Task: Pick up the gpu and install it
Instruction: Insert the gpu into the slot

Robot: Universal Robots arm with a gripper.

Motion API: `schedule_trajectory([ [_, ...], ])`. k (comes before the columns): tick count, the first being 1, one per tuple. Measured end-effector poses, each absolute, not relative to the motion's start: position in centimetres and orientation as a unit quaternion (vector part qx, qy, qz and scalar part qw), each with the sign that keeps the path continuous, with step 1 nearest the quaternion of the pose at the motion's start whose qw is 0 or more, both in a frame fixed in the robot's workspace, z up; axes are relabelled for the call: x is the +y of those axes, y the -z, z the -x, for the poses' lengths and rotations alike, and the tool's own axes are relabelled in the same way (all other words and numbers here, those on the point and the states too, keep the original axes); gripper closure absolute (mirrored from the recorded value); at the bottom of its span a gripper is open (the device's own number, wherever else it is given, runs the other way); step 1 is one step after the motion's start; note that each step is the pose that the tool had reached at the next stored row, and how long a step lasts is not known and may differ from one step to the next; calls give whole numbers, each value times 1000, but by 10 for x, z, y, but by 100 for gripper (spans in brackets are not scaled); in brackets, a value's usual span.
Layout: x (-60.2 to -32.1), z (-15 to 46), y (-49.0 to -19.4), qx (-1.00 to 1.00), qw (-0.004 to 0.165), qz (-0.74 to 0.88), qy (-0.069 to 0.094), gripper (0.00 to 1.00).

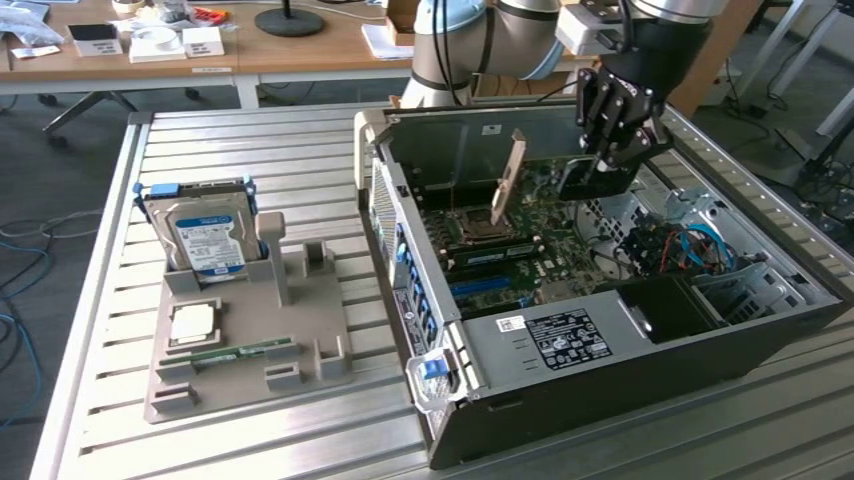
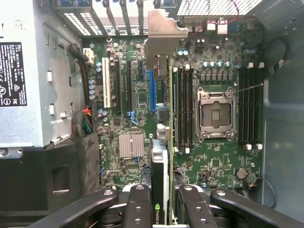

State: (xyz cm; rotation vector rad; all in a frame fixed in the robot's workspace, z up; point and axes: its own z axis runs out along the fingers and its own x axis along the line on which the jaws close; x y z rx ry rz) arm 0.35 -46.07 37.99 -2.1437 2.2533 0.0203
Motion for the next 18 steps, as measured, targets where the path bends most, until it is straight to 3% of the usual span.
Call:
schedule_trajectory([
  [18,-459,3,-378,724,16,689,-6,73],
])
